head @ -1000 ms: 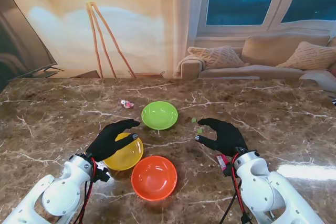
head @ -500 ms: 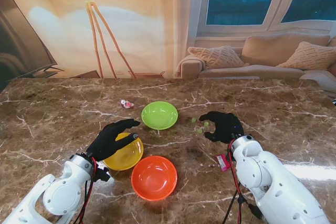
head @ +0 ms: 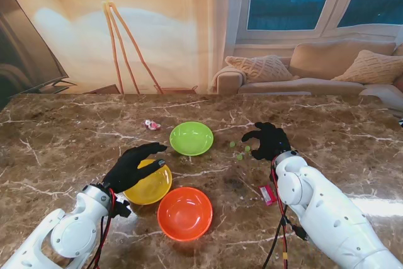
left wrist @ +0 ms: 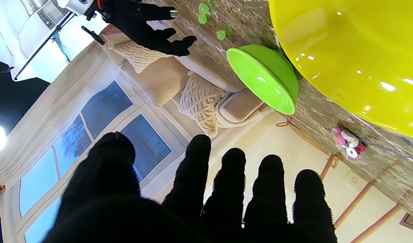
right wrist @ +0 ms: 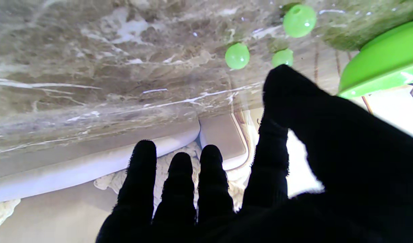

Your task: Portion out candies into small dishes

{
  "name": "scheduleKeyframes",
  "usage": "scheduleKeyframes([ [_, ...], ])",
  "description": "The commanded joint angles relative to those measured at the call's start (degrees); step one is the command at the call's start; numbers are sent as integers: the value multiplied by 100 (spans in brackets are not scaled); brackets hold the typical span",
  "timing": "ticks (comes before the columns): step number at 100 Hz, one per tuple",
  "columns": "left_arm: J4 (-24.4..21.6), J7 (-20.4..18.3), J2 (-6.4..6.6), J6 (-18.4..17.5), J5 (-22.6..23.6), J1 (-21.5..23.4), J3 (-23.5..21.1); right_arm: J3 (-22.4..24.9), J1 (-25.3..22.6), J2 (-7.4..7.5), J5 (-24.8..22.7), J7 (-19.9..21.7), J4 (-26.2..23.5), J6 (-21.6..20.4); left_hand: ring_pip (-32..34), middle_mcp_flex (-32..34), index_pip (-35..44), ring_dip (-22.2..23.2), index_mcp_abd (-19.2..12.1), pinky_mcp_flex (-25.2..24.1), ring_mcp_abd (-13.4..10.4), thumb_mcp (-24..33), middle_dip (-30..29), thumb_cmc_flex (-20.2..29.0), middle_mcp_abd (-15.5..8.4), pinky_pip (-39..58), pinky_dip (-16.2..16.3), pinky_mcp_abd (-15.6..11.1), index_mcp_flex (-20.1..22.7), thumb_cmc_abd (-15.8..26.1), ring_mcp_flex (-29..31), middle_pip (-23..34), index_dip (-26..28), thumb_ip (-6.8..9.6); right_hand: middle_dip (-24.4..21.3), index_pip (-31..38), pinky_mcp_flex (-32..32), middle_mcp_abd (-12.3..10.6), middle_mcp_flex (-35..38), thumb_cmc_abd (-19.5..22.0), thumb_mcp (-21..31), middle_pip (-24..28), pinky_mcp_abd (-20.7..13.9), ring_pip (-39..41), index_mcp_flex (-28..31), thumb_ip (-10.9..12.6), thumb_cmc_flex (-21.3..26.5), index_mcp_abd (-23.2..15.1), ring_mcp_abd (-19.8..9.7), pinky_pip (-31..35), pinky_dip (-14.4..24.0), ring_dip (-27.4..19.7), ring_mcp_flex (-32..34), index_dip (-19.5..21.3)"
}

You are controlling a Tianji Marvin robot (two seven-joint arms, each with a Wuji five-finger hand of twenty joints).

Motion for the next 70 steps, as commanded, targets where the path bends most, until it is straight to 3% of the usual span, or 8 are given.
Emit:
scheduleKeyframes([
  [1,-11,0,2,33,5,38,-2,-44,94,-43,25,73,166,59,-104,-232,-64,-84,-62,-14,-131,-132,-96,-207,37,13,-39,-85,-157,278,-124,-88,-33,-136,-121,105,-94,-78,-214,-175,-80,86,-112,-88,149,-209,-178,-207,-118,-152,124,-74,-248,-70],
  [31,-24,-45,10,42,-6,40,-19,-527,603,-144,288,-189,1009,-20,-107,-234,-65,-85,-67,-16,-133,-135,-97,-208,36,-5,-36,-80,-162,280,-127,-95,-31,-139,-194,380,-18,-202,-18,-425,-140,193,-81,145,421,-311,-517,-433,-157,-101,189,17,-211,-91],
  [70,-36,-66,15,79,16,45,-25,-952,1084,-330,673,-571,1840,-162,-109,-229,-55,-85,-66,-10,-136,-122,-95,-182,40,-27,-32,-79,-143,276,-129,-97,-25,-133,-202,543,111,-199,254,-671,-41,310,-18,400,562,-386,-791,-376,-154,57,252,75,46,-158],
])
